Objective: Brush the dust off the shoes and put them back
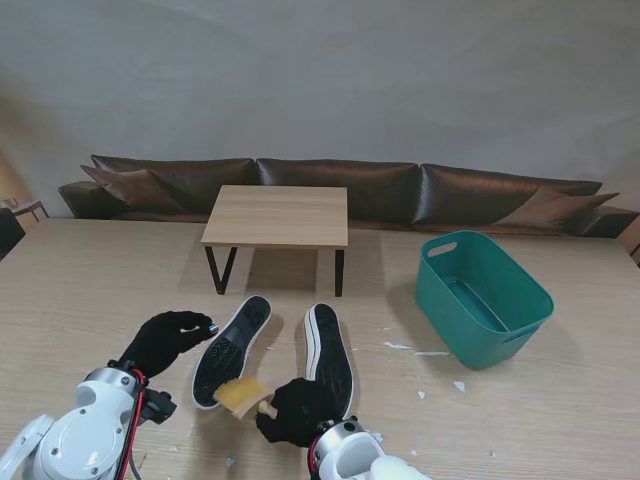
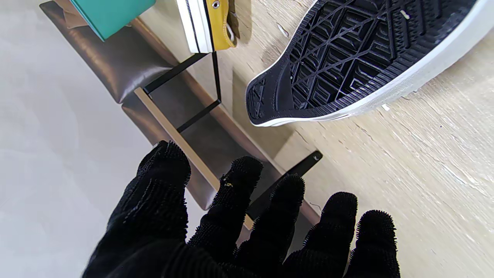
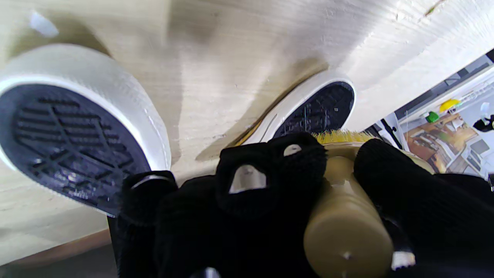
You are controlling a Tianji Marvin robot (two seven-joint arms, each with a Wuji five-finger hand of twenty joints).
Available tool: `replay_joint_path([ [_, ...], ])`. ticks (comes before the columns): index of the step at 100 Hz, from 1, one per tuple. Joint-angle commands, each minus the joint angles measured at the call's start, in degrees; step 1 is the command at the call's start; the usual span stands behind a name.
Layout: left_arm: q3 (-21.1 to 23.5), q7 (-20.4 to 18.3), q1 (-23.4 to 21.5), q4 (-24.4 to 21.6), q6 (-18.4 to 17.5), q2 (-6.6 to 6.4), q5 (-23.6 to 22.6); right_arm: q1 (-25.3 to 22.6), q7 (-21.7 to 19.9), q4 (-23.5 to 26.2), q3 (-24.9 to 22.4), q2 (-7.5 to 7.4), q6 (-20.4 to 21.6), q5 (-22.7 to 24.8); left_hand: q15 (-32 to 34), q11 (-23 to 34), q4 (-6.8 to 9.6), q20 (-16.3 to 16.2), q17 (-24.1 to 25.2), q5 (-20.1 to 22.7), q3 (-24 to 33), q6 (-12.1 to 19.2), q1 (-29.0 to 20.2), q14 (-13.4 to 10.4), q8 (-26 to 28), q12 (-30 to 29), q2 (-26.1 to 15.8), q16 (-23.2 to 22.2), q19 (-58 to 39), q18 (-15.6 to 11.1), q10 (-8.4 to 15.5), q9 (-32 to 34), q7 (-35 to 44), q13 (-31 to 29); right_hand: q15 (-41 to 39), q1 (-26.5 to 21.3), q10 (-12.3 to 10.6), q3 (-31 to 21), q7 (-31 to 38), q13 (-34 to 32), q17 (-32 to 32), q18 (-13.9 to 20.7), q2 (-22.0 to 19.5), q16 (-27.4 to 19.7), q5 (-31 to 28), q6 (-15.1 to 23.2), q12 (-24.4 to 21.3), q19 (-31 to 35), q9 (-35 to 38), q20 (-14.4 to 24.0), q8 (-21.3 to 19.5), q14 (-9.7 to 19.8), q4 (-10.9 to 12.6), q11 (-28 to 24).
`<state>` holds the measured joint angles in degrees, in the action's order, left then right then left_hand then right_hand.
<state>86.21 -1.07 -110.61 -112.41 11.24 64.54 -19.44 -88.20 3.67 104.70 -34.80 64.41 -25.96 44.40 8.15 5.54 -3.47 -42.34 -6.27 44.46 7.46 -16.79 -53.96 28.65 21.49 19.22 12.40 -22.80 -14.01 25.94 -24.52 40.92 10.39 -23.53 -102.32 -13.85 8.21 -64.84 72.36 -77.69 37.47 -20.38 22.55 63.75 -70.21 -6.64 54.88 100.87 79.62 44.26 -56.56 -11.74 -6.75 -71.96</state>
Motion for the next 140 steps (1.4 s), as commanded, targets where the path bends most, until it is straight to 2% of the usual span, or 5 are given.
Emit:
replay_joint_path([
  [1,0.12,-0.92,-0.4,-0.54,0.05,0.24,-0.13,0.14,-0.22,2.02,-0.48,0.49,-0.83,-0.2,-1.22,0.09,1.92,0.58,0.21,-0.07,-0.29,0.65,-0.41,-0.27,0.03,-0.31,-0.89,0.19,0.83,-1.48,0.22,-0.3,-0.12,1.85,-2.92,-1.95,2.3,-3.65,3.95,2.89,29.44,2.95,-3.57,-0.5,-7.47,-5.54,0.91,8.22,3.4,0.73,-0.26,7.05,0.74,-5.96],
  [30,-0.03,-1.27,-0.09,-0.5,0.8,0.2,0.18,6.84,0.82,1.01,1.45,2.67,-7.2,-1.57,-1.12,0.15,1.92,0.58,0.13,-0.08,-0.2,0.52,-0.4,-0.16,0.03,-0.27,-0.9,0.14,0.82,-1.36,0.07,-0.16,-0.15,1.81,-2.91,-2.04,2.37,-3.61,3.96,2.9,29.43,2.71,-3.57,-0.48,-7.47,-5.6,0.9,8.25,3.39,0.75,-0.25,6.89,0.7,-5.95],
  [63,-0.63,-2.95,1.95,0.48,3.01,-0.07,0.71,18.2,1.53,-8.9,7.39,6.67,-13.26,-4.68,-1.1,0.19,1.92,0.58,0.1,-0.08,-0.14,0.43,-0.39,-0.05,0.03,-0.14,-1.03,0.13,0.81,-1.38,-0.13,-0.02,-0.16,1.86,-2.87,-1.77,2.37,-3.71,3.94,2.88,29.43,2.7,-3.54,-0.53,-7.46,-5.45,0.9,8.24,3.39,0.76,-0.24,7.04,0.71,-5.95],
  [93,-1.51,-3.81,4.01,2.04,3.99,-0.17,1.65,22.89,4.17,-18.02,10.27,10.93,-16.0,-8.66,-1.08,0.19,1.92,0.55,0.11,-0.13,-0.15,0.56,-0.35,-0.09,0.02,-0.08,-1.14,0.12,0.79,-1.47,-0.11,0.0,-0.18,1.82,-2.87,-1.81,2.37,-3.74,3.9,2.89,29.43,2.7,-3.51,-0.58,-7.46,-5.43,0.9,8.24,3.39,0.77,-0.22,6.94,0.67,-5.95],
  [140,-2.05,-3.09,3.93,1.8,4.59,-0.01,1.6,19.41,2.99,-16.04,10.76,9.22,-14.51,-7.83,-1.12,0.2,1.93,0.5,0.11,0.05,-0.17,0.47,-0.41,-0.03,0.04,-0.06,-1.22,0.12,0.77,-1.47,-0.17,0.1,-0.13,1.78,-2.86,-1.73,2.14,-3.51,3.91,2.87,29.43,2.81,-3.69,-0.64,-7.45,-5.18,0.87,8.15,3.39,0.71,-0.23,7.22,0.7,-5.86],
])
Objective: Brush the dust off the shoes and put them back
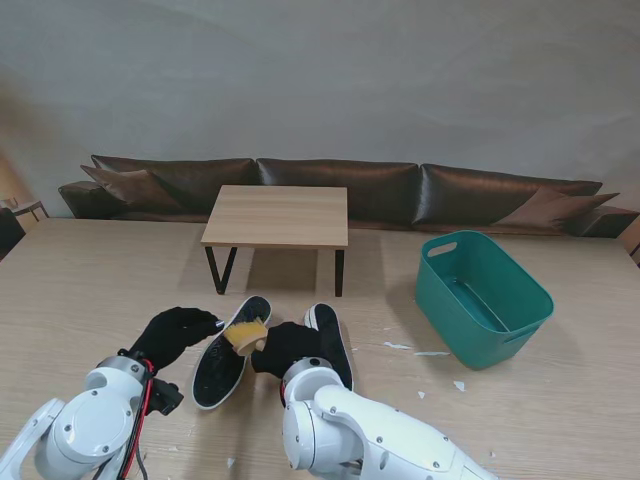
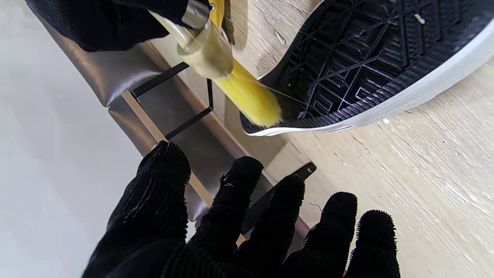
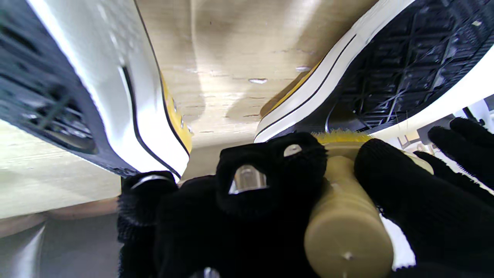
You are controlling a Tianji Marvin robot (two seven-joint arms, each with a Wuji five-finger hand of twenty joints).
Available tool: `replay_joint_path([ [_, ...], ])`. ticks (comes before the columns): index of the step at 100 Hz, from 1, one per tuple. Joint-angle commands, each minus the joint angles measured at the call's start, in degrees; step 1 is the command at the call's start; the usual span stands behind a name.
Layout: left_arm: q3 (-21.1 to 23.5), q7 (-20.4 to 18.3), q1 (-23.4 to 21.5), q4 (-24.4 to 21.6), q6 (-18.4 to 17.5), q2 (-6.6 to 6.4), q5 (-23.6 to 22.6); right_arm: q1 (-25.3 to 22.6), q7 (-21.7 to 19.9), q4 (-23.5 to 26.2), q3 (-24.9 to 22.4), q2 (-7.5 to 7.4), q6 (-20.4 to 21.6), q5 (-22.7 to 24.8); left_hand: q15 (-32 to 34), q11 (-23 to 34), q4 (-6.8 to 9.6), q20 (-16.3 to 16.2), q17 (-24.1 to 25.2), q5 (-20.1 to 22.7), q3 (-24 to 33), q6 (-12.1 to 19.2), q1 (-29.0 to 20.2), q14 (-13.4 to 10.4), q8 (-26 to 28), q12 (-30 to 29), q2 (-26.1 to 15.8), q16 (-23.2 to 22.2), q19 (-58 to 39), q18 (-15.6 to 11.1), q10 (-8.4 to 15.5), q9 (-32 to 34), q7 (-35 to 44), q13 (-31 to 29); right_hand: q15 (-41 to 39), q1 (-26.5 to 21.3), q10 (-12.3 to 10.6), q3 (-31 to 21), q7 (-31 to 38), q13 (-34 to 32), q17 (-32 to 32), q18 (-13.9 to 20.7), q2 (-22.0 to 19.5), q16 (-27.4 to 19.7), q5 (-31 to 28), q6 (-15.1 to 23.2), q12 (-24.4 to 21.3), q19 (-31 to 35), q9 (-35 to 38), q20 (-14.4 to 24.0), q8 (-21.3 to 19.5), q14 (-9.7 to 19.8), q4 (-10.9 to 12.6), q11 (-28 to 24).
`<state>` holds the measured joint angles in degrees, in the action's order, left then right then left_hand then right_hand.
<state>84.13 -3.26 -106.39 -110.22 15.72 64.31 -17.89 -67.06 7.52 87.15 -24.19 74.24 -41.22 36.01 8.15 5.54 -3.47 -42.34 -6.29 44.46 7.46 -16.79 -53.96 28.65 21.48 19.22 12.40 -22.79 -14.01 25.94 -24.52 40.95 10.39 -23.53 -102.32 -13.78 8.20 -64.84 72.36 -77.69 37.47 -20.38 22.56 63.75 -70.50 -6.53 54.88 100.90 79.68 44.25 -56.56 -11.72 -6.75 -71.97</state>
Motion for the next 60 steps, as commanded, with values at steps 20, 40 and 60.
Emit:
replay_joint_path([
  [20,-0.08,-1.3,0.1,-0.2,-0.39,0.13,0.27,-4.58,-0.66,3.8,-0.33,-1.63,1.63,1.7,-1.13,0.22,1.93,0.49,0.07,0.23,-0.21,0.37,-0.4,-0.05,0.07,-0.05,-1.24,0.11,0.76,-1.38,-0.15,0.14,-0.06,1.82,-2.86,-1.77,2.11,-3.48,3.9,2.87,29.43,2.91,-3.66,-0.64,-7.15,-5.27,0.87,8.11,3.32,0.67,-0.24,7.25,0.73,-5.74],
  [40,0.01,-1.24,0.0,-0.15,-0.9,0.15,0.46,-7.65,-0.51,6.11,-0.37,-2.64,2.54,2.98,-1.11,0.22,1.95,0.49,0.07,0.29,-0.2,0.02,-0.46,0.1,0.08,-0.05,-1.28,0.1,0.77,-1.38,-0.35,0.2,-0.05,1.76,-2.87,-1.82,2.24,-3.45,3.9,2.87,29.44,2.99,-3.69,-0.64,-7.15,-5.27,0.92,8.09,3.33,0.63,-0.24,7.32,0.75,-5.76],
  [60,0.01,-0.78,-0.7,-0.84,-0.1,0.23,-0.03,-10.82,-0.34,8.37,-0.54,-3.6,3.38,4.08,-1.08,0.28,1.96,0.5,0.01,0.55,-0.19,-0.06,-0.47,0.35,0.12,-0.03,-1.25,0.09,0.76,-1.34,-0.55,0.35,0.03,1.66,-2.86,-1.82,2.14,-3.39,3.87,2.86,29.44,3.11,-3.77,-0.64,-7.14,-5.18,0.93,8.08,3.33,0.59,-0.24,7.43,0.77,-5.74],
])
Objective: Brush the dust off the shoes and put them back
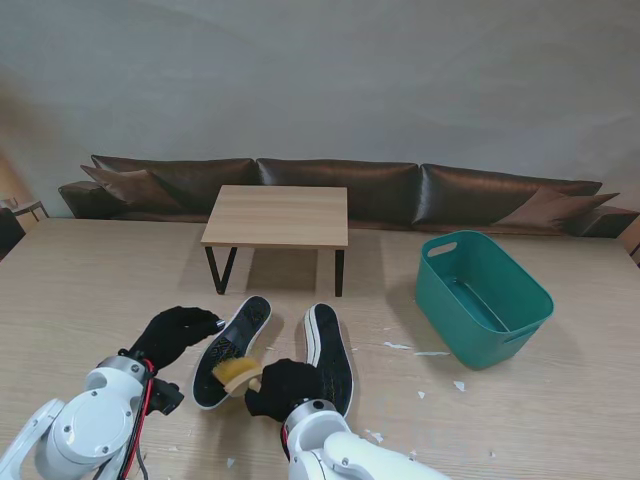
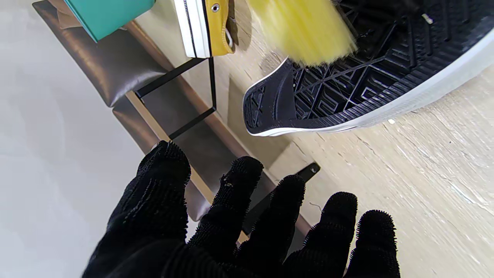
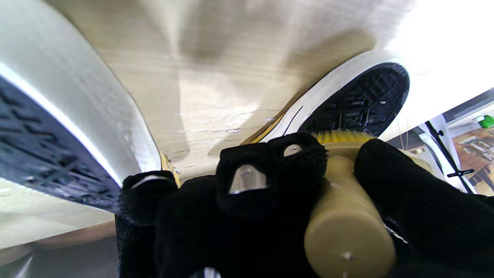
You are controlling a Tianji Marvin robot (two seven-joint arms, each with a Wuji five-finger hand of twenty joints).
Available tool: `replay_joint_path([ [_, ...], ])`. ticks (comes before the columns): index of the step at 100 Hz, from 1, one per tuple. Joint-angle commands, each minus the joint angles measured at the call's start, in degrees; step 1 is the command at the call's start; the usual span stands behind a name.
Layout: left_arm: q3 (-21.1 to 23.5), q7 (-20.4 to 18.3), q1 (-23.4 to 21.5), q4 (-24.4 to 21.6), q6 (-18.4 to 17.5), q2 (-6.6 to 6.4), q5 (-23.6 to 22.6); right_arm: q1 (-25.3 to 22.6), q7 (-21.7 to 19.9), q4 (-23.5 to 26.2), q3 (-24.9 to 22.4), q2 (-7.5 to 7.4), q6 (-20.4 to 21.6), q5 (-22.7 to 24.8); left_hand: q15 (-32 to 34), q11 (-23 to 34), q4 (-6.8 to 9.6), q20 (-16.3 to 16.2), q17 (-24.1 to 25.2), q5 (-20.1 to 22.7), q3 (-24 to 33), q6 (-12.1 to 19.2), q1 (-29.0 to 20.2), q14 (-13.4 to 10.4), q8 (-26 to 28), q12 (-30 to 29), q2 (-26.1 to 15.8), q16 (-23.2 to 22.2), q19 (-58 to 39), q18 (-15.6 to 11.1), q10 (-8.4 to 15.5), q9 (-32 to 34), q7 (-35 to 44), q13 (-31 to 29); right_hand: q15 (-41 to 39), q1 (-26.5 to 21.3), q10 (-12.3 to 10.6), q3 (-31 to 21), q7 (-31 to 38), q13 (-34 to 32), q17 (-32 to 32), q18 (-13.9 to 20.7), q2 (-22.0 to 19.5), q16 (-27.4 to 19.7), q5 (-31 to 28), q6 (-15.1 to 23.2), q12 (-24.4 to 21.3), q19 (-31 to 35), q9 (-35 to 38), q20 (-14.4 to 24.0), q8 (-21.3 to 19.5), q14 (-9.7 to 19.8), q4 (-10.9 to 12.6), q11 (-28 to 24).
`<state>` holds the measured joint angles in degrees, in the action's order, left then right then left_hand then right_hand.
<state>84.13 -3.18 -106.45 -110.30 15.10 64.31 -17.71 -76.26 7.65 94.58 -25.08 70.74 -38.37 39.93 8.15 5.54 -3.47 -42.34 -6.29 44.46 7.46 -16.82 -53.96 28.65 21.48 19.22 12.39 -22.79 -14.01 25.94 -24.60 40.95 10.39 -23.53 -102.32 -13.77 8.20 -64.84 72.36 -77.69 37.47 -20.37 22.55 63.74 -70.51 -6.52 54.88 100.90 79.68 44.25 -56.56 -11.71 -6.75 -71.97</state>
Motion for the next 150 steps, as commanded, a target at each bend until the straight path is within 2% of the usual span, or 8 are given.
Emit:
replay_joint_path([
  [1,0.02,-0.84,-0.68,-0.81,0.55,0.23,-0.26,-1.78,-0.43,1.04,0.32,-0.13,0.57,0.18,-1.1,0.32,1.96,0.5,0.03,0.66,-0.17,-0.05,-0.49,0.42,0.13,-0.02,-1.26,0.09,0.77,-1.33,-0.53,0.45,0.08,1.7,-2.86,-1.82,2.16,-3.39,3.87,2.86,29.44,3.11,-3.74,-0.63,-7.13,-5.2,0.93,8.08,3.32,0.58,-0.24,7.42,0.78,-5.74],
  [36,0.57,-0.66,-1.3,-1.28,-0.16,0.23,-0.61,-6.91,0.61,3.54,-1.49,-1.65,4.15,0.98,-1.05,0.32,1.95,0.51,-0.03,0.53,-0.17,-0.01,-0.41,0.07,0.14,0.01,-1.27,0.04,0.75,-1.33,-0.13,0.41,0.03,1.66,-2.87,-1.95,2.18,-3.44,3.82,2.88,29.43,3.02,-3.72,-0.63,-7.13,-5.3,0.94,8.1,3.31,0.5,-0.24,7.19,0.77,-5.72],
  [61,0.53,-0.09,-1.5,-1.19,-0.97,0.36,-0.34,-8.75,-0.01,5.84,-4.07,-3.01,6.41,2.01,-0.94,0.28,1.95,0.48,-0.07,0.57,-0.14,-0.01,-0.42,-0.04,0.15,0.03,-1.22,-0.03,0.72,-1.35,-0.1,0.4,0.04,1.55,-2.89,-2.03,2.2,-3.48,3.8,2.89,29.42,2.78,-3.77,-0.61,-7.14,-5.48,0.94,8.13,3.33,0.49,-0.25,7.03,0.73,-5.75],
  [106,1.3,2.21,-3.45,-2.07,-4.73,0.72,-0.83,-11.83,-2.5,10.35,-11.99,-5.16,11.79,2.33,-0.95,0.11,1.95,0.5,-0.19,0.03,0.03,0.23,-0.76,-0.27,0.09,-0.05,-0.35,0.03,0.71,-1.16,0.16,0.02,-0.19,1.53,-2.89,-2.11,2.36,-3.54,3.81,2.89,29.42,2.72,-3.67,-0.61,-7.15,-5.59,0.94,8.14,3.33,0.51,-0.28,6.91,0.71,-5.76],
  [150,1.05,4.92,-3.52,-0.8,-7.14,1.21,-1.11,-14.25,-4.43,13.03,-18.44,-6.27,15.81,2.4,-0.6,0.17,1.85,0.34,-0.19,-0.01,0.86,0.26,-0.58,-0.66,0.08,-0.08,0.24,-0.19,0.57,-1.02,0.27,-0.03,-0.13,1.41,-2.91,-2.21,2.59,-3.64,3.78,2.91,29.4,2.45,-3.52,-0.57,-7.16,-5.74,0.94,8.11,3.33,0.58,-0.29,6.66,0.7,-5.77],
])
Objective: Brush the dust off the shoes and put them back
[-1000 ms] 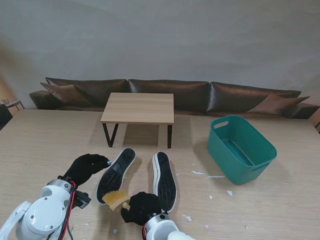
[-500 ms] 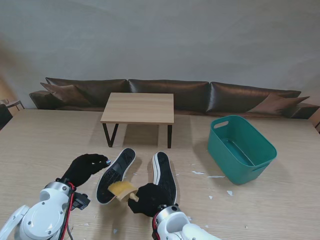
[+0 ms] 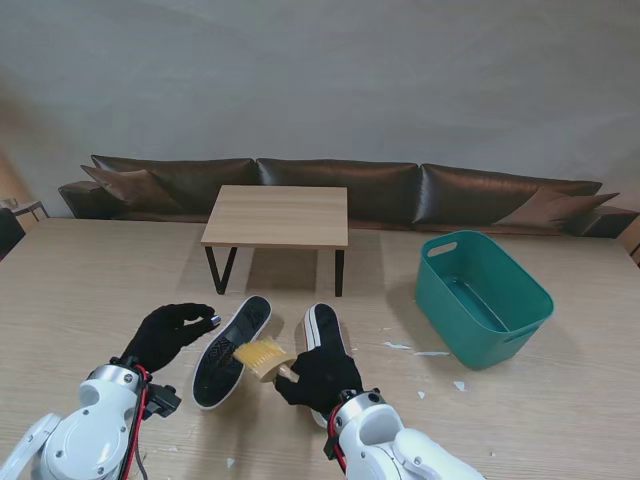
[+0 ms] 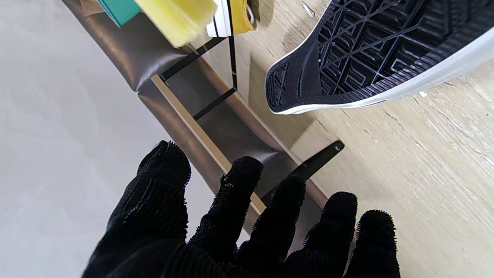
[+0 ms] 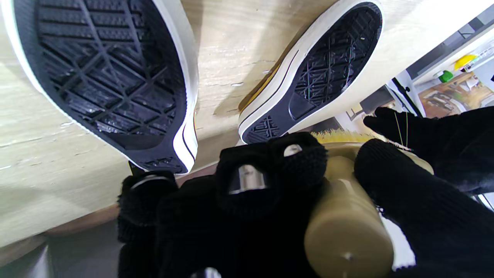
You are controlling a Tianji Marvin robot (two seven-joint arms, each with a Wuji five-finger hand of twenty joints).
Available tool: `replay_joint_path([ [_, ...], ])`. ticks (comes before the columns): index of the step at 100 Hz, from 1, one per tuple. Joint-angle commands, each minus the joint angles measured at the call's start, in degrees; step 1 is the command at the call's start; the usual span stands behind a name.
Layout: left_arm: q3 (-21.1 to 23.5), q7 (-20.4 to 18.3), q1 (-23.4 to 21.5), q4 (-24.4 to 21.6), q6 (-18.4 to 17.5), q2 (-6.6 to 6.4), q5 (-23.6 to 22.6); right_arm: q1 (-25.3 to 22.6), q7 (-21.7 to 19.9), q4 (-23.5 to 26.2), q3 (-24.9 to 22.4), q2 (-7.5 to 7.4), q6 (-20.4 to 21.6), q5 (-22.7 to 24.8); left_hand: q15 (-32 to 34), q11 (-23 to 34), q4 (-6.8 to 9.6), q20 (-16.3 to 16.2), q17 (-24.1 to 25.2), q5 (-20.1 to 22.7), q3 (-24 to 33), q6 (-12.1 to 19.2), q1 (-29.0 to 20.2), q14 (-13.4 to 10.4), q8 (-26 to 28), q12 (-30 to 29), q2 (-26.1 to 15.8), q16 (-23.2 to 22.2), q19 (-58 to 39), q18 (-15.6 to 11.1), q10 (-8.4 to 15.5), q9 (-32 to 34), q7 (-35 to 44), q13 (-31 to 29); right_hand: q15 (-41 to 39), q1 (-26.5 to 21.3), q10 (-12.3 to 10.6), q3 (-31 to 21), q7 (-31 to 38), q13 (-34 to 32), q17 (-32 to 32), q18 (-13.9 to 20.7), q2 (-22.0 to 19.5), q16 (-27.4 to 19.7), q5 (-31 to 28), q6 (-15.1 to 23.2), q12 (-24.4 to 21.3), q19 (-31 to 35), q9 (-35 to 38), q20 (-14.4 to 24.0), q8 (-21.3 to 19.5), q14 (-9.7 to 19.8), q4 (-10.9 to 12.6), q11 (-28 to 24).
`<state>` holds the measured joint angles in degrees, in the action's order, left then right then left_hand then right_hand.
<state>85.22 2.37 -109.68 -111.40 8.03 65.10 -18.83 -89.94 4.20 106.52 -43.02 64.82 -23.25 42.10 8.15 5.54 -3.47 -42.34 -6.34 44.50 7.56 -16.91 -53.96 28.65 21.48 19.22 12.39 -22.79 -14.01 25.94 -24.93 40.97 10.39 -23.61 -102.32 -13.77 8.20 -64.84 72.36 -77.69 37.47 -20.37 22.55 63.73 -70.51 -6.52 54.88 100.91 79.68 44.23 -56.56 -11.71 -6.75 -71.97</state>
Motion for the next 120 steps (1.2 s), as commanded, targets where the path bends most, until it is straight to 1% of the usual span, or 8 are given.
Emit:
replay_joint_path([
  [1,-0.06,-0.54,-0.31,0.35,-0.09,0.43,0.03,-0.64,-1.02,1.18,-0.65,-0.37,0.78,0.25,-0.6,0.16,1.85,0.34,-0.15,-0.12,0.8,0.32,-0.59,-0.7,0.08,-0.08,0.24,-0.19,0.57,-1.04,0.62,-0.06,-0.16,1.49,-2.91,-2.22,2.6,-3.64,3.78,2.91,29.4,2.44,-3.5,-0.56,-7.16,-5.76,0.94,8.11,3.33,0.6,-0.29,6.64,0.7,-5.77],
  [20,-0.3,0.45,-0.18,1.17,-0.57,0.62,-0.06,-1.77,-2.09,3.24,-3.83,-0.78,2.15,0.46,-0.8,0.05,1.8,0.35,0.15,-0.56,1.22,0.53,-0.69,-1.18,-0.01,-0.14,1.02,-0.12,0.7,-1.44,0.73,-0.46,-0.35,1.84,-2.92,-2.23,2.61,-3.67,3.78,2.91,29.4,2.39,-3.51,-0.55,-7.15,-5.82,0.94,8.1,3.33,0.63,-0.29,6.62,0.69,-5.76],
  [32,-0.47,0.7,0.04,1.46,-0.82,0.62,-0.46,-2.26,-2.92,4.72,-6.17,-0.97,2.74,0.35,-0.9,-0.04,1.79,0.37,0.36,-0.91,1.55,0.68,-0.7,-1.55,-0.06,-0.18,1.94,-0.07,0.79,-1.61,1.23,-0.87,-0.46,2.0,-2.93,-2.28,2.64,-3.69,3.79,2.92,29.41,2.39,-3.46,-0.54,-7.16,-5.87,0.95,8.14,3.33,0.65,-0.29,6.57,0.69,-5.78],
  [65,-0.69,0.82,0.38,1.96,-1.29,0.58,-1.06,-1.8,-6.81,7.61,-13.04,-1.56,2.91,-0.06,-1.21,-0.22,1.71,0.47,0.96,-2.11,2.9,1.05,-0.27,-2.12,-0.21,-0.25,3.53,0.05,1.04,-2.2,1.75,-1.89,-0.81,2.65,-2.94,-2.42,2.88,-3.66,3.75,2.93,29.39,2.18,-3.42,-0.5,-7.15,-6.01,0.96,8.14,3.33,0.71,-0.29,6.35,0.69,-5.77],
  [78,-0.8,0.86,0.52,2.22,-1.52,0.54,-1.44,-0.41,-8.8,7.98,-15.52,-1.82,2.31,0.33,-1.36,-0.29,1.66,0.52,1.35,-2.42,3.5,1.09,-0.08,-2.46,-0.25,-0.28,4.33,0.12,1.18,-2.54,2.04,-2.4,-0.88,2.98,-2.93,-2.43,2.81,-3.59,3.79,2.92,29.4,2.19,-3.47,-0.5,-7.15,-5.96,0.96,8.16,3.33,0.73,-0.31,6.42,0.67,-5.78],
  [93,-0.71,0.65,0.54,2.46,-1.89,0.44,-1.9,2.33,-10.7,7.41,-17.89,-1.99,0.83,0.82,-1.52,-0.38,1.6,0.57,1.65,-2.93,4.33,1.32,0.25,-2.75,-0.24,-0.32,5.03,0.19,1.29,-2.92,2.25,-2.96,-0.94,3.41,-2.92,-2.48,2.81,-3.56,3.79,2.92,29.4,2.21,-3.52,-0.5,-7.15,-5.96,0.96,8.16,3.33,0.74,-0.32,6.41,0.68,-5.78],
  [110,-0.7,0.42,0.47,2.56,-1.82,0.35,-2.46,6.19,-12.7,4.97,-20.28,-2.24,-0.59,2.21,-1.65,-0.43,1.48,0.67,2.05,-3.42,5.33,1.44,0.75,-3.11,-0.25,-0.35,5.64,0.25,1.45,-3.26,2.48,-3.43,-1.02,3.77,-2.93,-2.59,2.81,-3.52,3.72,2.93,29.41,2.21,-3.49,-0.5,-7.13,-6.04,0.96,8.16,3.33,0.75,-0.3,6.3,0.68,-5.78],
  [120,-0.87,0.44,0.64,2.83,-1.8,0.35,-2.55,7.69,-14.94,4.05,-22.2,-2.65,-1.16,3.56,-1.71,-0.54,1.4,0.74,2.29,-3.97,5.9,1.64,1.0,-3.28,-0.32,-0.39,6.0,0.29,1.56,-3.44,2.6,-3.92,-1.22,3.95,-2.93,-2.61,2.81,-3.44,3.65,2.93,29.39,2.11,-3.54,-0.51,-7.14,-6.09,0.96,8.12,3.33,0.75,-0.28,6.3,0.67,-5.77],
])
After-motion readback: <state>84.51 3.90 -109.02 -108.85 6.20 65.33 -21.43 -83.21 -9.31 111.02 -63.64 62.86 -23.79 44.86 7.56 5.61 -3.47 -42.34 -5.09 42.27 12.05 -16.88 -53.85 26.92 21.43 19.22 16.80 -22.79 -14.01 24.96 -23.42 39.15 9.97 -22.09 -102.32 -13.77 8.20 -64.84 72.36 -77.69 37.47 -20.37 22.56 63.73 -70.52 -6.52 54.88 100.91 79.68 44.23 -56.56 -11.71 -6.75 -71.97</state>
